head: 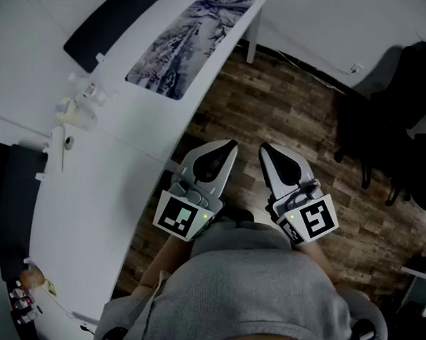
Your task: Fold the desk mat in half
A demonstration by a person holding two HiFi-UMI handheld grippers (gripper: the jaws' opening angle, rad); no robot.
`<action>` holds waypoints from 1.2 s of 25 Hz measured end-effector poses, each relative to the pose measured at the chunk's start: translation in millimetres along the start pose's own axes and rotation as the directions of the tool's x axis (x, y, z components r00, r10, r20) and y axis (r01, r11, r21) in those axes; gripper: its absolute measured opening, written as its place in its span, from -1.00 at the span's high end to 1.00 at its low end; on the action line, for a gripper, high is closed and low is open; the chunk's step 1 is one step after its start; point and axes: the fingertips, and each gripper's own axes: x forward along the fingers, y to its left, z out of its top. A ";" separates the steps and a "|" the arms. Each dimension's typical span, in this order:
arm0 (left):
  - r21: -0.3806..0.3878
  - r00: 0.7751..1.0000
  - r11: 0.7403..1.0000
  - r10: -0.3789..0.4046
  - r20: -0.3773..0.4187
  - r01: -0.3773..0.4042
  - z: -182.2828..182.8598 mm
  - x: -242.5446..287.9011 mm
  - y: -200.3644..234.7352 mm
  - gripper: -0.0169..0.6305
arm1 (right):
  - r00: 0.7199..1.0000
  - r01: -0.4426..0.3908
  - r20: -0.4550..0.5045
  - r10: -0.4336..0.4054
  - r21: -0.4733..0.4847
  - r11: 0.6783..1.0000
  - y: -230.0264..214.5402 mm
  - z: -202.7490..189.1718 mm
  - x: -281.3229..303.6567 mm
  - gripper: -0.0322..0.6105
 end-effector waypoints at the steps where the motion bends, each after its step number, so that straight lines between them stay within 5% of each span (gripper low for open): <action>1: 0.001 1.000 1.000 0.000 -0.001 0.000 -0.3 -0.4 0.0 0.95 | 1.000 -0.001 0.001 0.001 -0.002 1.000 0.4 -0.1 0.2 0.89; 30: -0.039 0.999 0.998 -0.041 -0.021 0.040 -24.0 -10.2 37.3 0.95 | 0.995 0.092 0.042 -0.095 0.075 0.993 10.2 -20.4 26.9 0.89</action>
